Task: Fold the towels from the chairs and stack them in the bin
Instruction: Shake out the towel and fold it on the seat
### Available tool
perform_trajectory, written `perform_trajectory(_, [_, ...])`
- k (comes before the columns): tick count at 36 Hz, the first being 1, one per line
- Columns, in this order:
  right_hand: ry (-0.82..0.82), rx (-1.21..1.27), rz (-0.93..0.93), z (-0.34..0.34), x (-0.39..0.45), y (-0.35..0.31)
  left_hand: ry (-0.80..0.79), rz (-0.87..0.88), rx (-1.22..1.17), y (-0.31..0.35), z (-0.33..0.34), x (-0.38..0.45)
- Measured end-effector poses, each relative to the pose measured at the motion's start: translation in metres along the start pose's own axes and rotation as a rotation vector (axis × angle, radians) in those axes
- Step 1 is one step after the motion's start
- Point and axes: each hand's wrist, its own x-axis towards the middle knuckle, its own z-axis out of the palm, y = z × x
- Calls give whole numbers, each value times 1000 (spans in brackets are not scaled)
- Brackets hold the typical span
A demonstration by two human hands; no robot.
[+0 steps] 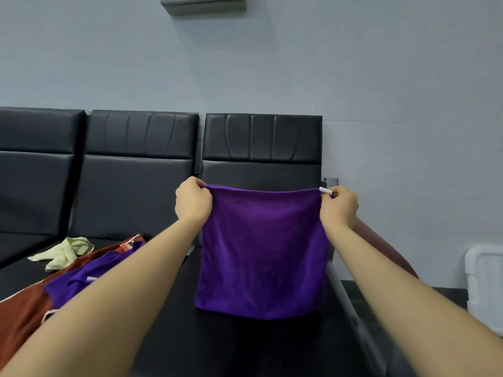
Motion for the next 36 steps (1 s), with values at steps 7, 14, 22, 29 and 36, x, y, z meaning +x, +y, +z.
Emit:
perform_trajectory(7, [0,134,40,28,14,11,45,-78,-214,-12,21,17])
perform_trajectory(14, [-19,258,10,40,23,1,59,-23,-324,-14,26,21])
perform_trajectory(22, [-98,320,-115,30,-2,-1,71,-11,-480,-21,17,4])
perform_trajectory(29, [-135,337,-30,14,-36,21,82,-95,-408,-40,4,-33])
perform_trajectory(36, [-127,221,13,-3,-60,35,126,-215,-143,-58,-5,-58])
